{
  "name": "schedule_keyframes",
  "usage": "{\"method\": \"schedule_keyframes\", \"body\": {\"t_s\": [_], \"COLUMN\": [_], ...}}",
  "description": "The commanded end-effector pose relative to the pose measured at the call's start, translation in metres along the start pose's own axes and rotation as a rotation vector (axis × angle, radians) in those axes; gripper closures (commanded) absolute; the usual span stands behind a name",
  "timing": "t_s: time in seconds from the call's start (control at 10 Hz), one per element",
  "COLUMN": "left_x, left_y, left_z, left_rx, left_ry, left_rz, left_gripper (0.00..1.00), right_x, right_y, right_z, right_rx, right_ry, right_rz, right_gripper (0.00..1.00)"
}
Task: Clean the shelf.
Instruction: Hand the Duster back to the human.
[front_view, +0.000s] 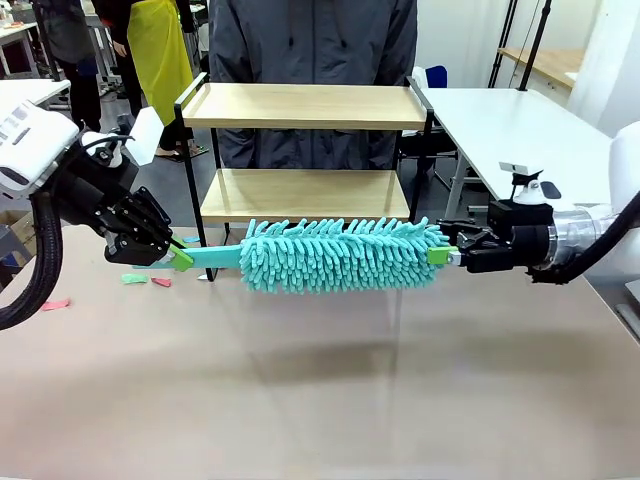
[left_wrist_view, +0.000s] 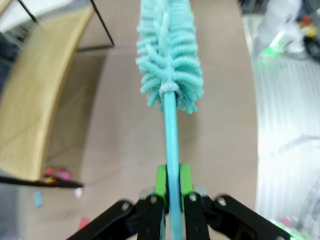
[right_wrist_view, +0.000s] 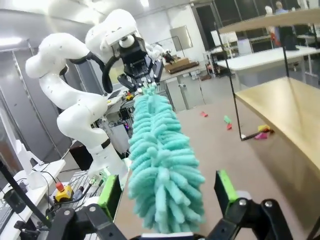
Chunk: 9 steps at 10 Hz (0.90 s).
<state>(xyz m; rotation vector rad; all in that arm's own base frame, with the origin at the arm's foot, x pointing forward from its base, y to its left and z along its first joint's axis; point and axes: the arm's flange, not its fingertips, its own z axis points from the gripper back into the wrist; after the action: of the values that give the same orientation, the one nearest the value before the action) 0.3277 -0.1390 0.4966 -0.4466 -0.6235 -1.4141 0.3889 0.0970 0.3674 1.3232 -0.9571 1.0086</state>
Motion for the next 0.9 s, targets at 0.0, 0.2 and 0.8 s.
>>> {"method": "schedule_keyframes", "body": {"t_s": [0.0,0.2,0.8], "left_x": [0.002,0.002,0.002], "left_y": [0.000,0.000,0.000], "left_z": [0.002,0.002,0.002], "left_rx": [-0.004,-0.004,-0.004], "left_ry": [-0.035,-0.035,-0.035], "left_rz": [-0.007,-0.007,-0.007], "left_gripper": [0.87,0.87,0.87], "right_x": [0.001,0.001,-0.024], "right_y": [-0.002,-0.002,-0.004], "right_z": [0.002,0.002,-0.013], "right_rx": [-0.007,-0.007,0.057], "right_ry": [0.019,0.019,-0.021], "right_rz": [-0.015,-0.015,-0.024], "right_gripper": [0.00,0.00,0.00]}}
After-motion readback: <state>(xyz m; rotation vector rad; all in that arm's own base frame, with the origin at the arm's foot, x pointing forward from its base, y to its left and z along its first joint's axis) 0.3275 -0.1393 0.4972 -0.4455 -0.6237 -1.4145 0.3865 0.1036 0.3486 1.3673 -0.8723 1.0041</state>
